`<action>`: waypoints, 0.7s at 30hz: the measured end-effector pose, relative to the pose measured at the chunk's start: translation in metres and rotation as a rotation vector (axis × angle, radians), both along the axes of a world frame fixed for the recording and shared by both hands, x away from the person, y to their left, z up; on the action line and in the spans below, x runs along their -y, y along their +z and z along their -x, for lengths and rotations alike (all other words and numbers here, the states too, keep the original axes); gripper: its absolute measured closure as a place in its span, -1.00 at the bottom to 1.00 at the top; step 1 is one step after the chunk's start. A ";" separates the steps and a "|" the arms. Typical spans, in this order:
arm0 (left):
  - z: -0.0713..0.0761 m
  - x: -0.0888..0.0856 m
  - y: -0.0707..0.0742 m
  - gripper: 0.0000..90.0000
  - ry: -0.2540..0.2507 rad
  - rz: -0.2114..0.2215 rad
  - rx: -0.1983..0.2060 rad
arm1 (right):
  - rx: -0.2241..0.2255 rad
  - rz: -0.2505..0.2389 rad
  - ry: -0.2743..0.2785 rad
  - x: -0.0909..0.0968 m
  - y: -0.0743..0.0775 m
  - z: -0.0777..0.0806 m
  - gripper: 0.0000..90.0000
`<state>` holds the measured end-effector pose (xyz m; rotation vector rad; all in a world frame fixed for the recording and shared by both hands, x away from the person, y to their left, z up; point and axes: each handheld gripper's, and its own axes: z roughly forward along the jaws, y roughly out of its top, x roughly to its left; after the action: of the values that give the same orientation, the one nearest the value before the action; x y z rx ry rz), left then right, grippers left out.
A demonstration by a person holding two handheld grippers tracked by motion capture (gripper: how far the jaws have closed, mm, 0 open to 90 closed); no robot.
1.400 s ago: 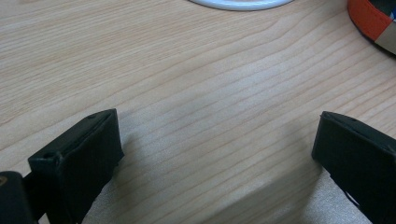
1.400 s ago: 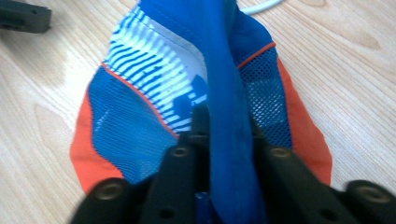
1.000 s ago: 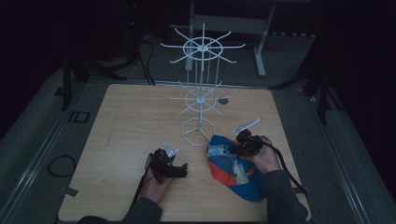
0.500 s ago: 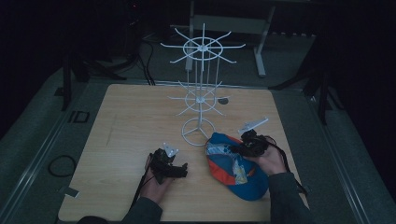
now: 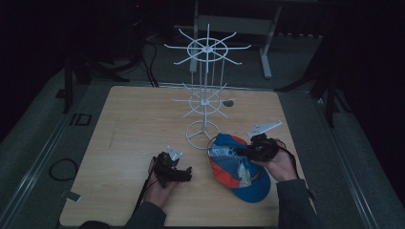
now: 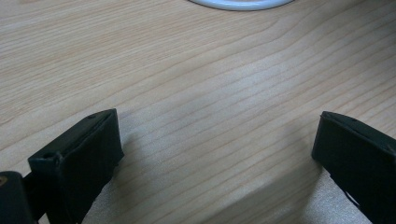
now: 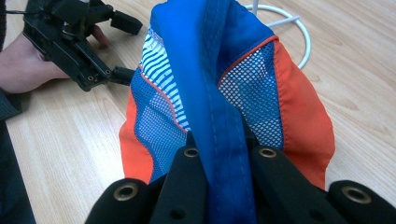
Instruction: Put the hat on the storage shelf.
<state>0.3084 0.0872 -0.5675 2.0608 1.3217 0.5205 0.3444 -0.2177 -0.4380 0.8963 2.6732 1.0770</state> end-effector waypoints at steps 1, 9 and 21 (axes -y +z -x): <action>0.000 0.000 0.000 -0.96 0.000 0.000 0.000 | 0.000 0.000 0.000 0.000 0.000 0.000 0.97; 0.000 0.000 0.000 -0.96 0.001 0.000 0.001 | 0.023 -0.022 0.017 0.000 0.011 0.007 0.97; 0.000 0.000 0.000 -0.96 0.001 0.001 0.002 | 0.061 -0.056 0.018 0.005 0.021 0.014 0.96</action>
<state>0.3085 0.0872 -0.5677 2.0583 1.3216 0.5224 0.3301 -0.2227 -0.4170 0.8367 2.6188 1.1695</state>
